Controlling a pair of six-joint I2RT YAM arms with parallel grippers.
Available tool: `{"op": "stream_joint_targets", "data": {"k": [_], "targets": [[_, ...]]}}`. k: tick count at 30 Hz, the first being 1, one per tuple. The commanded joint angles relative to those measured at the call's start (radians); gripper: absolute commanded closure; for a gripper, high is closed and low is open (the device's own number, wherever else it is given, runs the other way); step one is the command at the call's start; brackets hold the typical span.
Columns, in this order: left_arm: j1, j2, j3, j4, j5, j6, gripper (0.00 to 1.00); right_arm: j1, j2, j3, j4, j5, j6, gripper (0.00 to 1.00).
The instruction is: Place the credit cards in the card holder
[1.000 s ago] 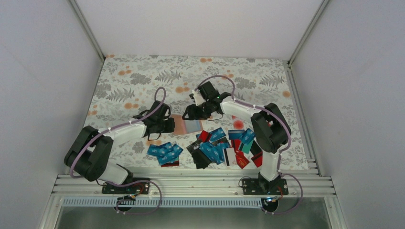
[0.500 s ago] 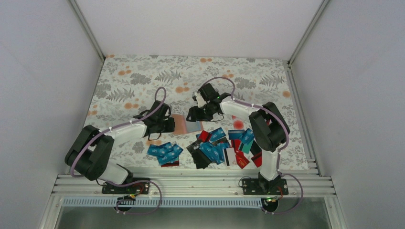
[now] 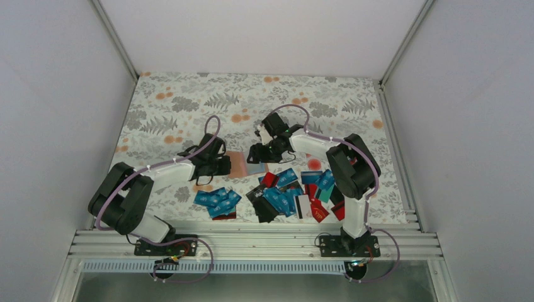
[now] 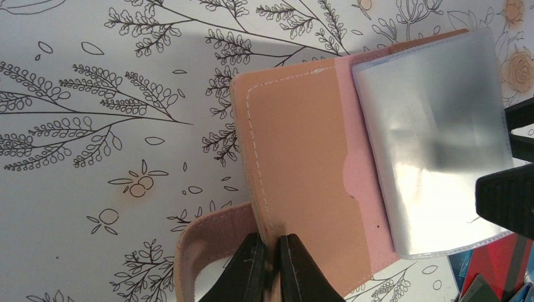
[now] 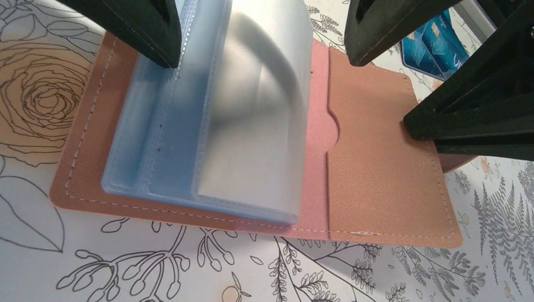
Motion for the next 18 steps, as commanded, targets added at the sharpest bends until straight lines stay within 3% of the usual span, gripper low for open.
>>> {"op": "stream_joint_targets", "data": {"k": [1,9,18], "targets": [[-0.006,0.012,-0.008,0.022,-0.007,-0.006,0.93,-0.003,-0.009,-0.007,0.001,-0.021,-0.002,0.34],[-0.006,0.012,-0.004,0.022,-0.005,-0.006,0.93,0.023,-0.029,0.025,0.010,-0.057,-0.010,0.35],[-0.008,0.010,-0.004,0.021,-0.007,-0.006,0.93,0.038,-0.033,0.081,-0.088,0.087,-0.012,0.35]]}}
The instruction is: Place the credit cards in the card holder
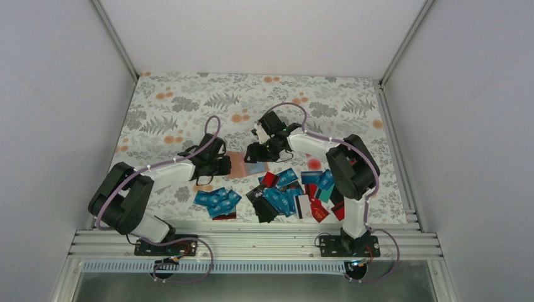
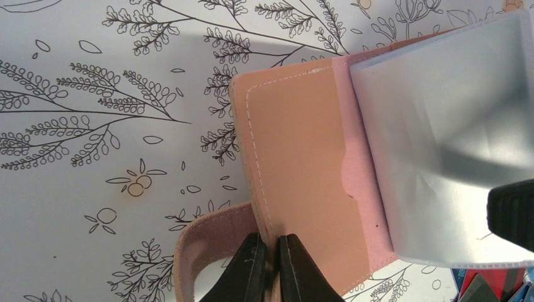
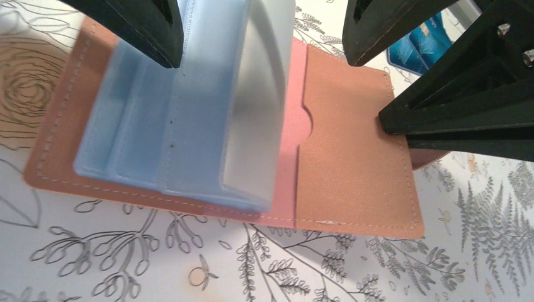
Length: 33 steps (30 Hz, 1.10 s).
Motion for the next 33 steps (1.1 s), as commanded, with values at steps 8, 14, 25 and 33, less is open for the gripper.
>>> {"op": "stream_joint_targets", "data": {"k": [8,14,25,33], "targets": [[-0.006,0.013,-0.005,0.027,-0.004,-0.003,0.93,0.017,-0.035,0.064,-0.087,0.084,-0.020,0.35],[-0.007,0.013,-0.003,0.026,-0.002,-0.003,0.94,0.030,-0.029,0.069,-0.083,0.065,-0.017,0.36],[-0.009,0.013,-0.005,0.026,-0.002,-0.005,0.94,0.037,-0.027,0.066,-0.033,-0.032,-0.017,0.36],[-0.009,0.011,-0.004,0.030,-0.006,-0.005,0.94,0.060,-0.002,0.066,0.061,-0.175,0.021,0.36]]}}
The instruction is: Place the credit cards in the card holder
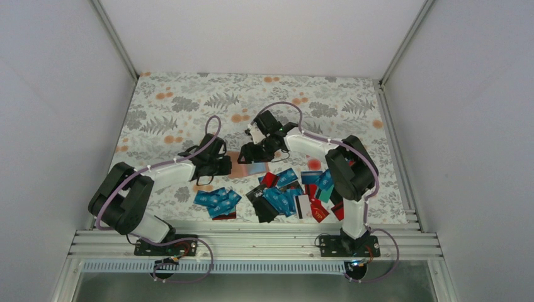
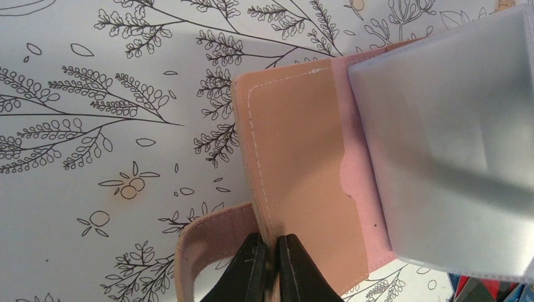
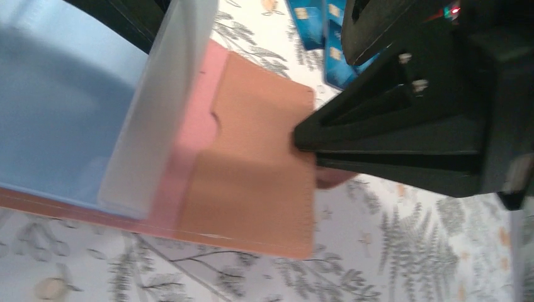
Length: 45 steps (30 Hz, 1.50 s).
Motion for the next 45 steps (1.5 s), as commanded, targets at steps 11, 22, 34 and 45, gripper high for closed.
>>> {"op": "stream_joint_targets", "data": {"k": [11,22,34,45], "targets": [[-0.002,0.014,-0.014,0.056,0.000,0.011,0.94,0.032,0.105,0.053,0.217,-0.281,0.074,0.38],[0.054,0.025,-0.025,0.168,0.118,0.092,0.94,-0.002,0.232,0.100,0.243,-0.253,0.071,0.46],[0.060,-0.122,-0.026,0.016,0.080,0.092,0.68,-0.035,0.252,0.055,0.235,-0.238,0.072,0.59],[-0.016,-0.226,0.017,-0.238,-0.052,0.059,0.60,-0.046,0.193,0.101,0.138,-0.201,0.030,0.55]]}}
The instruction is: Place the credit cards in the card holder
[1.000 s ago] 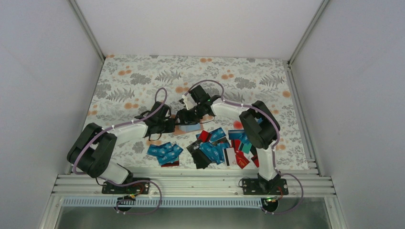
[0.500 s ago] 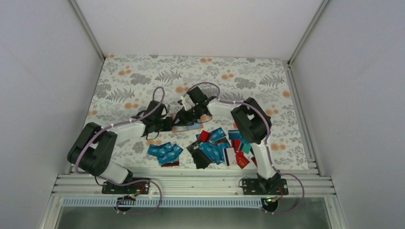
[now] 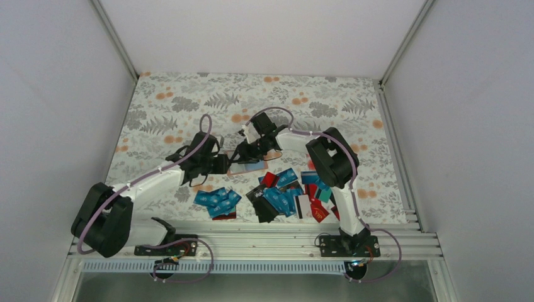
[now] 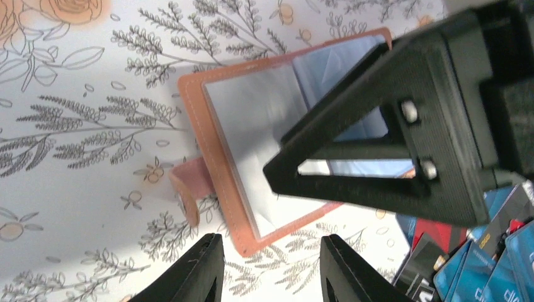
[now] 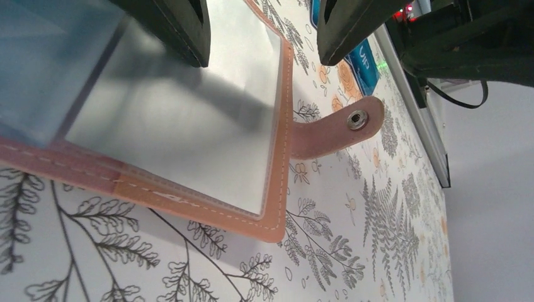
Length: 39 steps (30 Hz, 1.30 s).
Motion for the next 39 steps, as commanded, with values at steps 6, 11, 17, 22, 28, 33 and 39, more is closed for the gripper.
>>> {"op": "stream_joint_targets", "data": {"k": [6,11,17,22,28,33,39], "targets": [[-0.049,-0.055,0.056,-0.355,-0.153,-0.213,0.49,-0.007,-0.064,0.026,-0.103,0.093,-0.059,0.53],[-0.066,-0.115,0.051,-0.435,-0.185,-0.303,0.39,-0.008,-0.097,0.028,-0.145,0.150,-0.107,0.53],[-0.102,-0.125,0.060,-0.397,-0.183,-0.270,0.38,-0.006,-0.186,-0.026,-0.176,0.229,-0.140,0.51],[-0.171,-0.105,0.075,-0.330,-0.171,-0.240,0.39,-0.006,-0.261,-0.100,-0.171,0.259,-0.136,0.49],[-0.243,-0.066,0.095,-0.245,-0.119,-0.216,0.41,-0.006,-0.310,-0.128,-0.197,0.306,-0.129,0.50],[-0.328,0.015,0.125,-0.168,-0.072,-0.152,0.43,-0.006,-0.425,-0.224,-0.220,0.371,-0.093,0.49],[-0.382,0.118,0.127,-0.039,0.041,-0.093,0.45,-0.006,-0.618,-0.424,-0.262,0.327,0.027,0.46]]}}
